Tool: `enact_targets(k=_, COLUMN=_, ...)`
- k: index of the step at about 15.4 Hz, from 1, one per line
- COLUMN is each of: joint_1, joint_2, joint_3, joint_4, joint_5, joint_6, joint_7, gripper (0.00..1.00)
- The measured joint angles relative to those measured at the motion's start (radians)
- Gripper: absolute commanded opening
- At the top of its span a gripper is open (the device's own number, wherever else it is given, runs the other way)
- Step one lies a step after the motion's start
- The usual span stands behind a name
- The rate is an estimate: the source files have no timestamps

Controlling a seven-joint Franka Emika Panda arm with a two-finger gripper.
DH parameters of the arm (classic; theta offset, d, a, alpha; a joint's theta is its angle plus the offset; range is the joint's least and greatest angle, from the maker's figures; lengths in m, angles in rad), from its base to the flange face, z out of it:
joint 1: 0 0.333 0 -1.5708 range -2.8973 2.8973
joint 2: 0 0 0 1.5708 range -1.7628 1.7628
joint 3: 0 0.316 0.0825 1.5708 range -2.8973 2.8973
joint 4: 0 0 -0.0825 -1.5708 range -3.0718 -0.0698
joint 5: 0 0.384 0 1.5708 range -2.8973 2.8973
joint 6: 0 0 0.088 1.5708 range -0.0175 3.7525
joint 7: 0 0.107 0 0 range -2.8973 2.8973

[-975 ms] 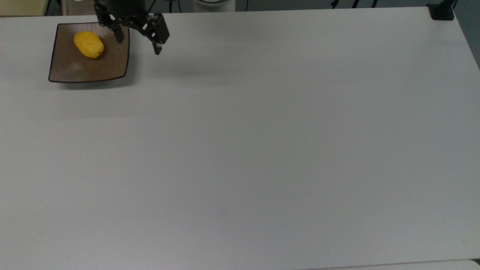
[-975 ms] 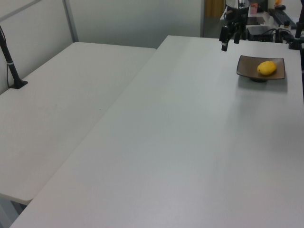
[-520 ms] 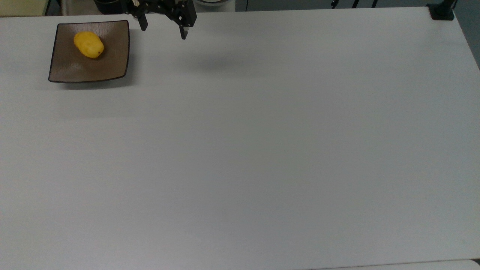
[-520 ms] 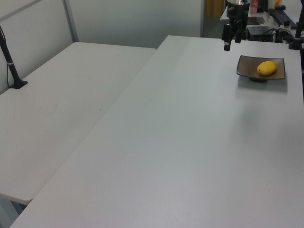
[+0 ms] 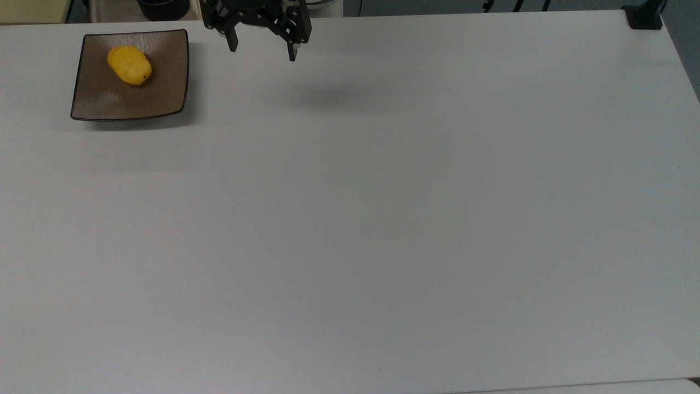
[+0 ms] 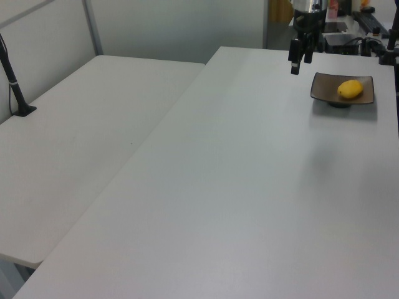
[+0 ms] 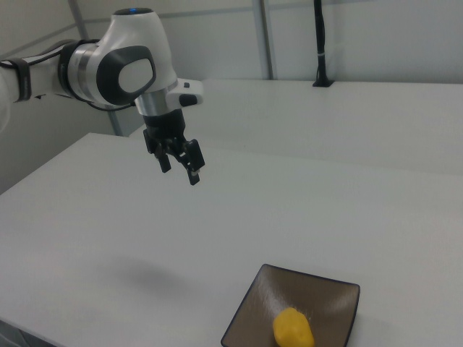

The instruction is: Put potatoes on a ceramic plate

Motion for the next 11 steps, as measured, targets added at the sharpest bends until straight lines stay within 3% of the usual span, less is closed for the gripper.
enact_targets(k=5, joint_1=0.053, joint_2=-0.003, joint_3=0.011, joint_4=0.001, joint_5=0.007, joint_6=0.000, joint_7=0.002, gripper=1.00)
enact_targets(k=11, joint_1=0.057, joint_2=-0.003, joint_3=0.018, joint_4=0.011, joint_5=0.007, joint_6=0.000, joint_7=0.002, gripper=1.00)
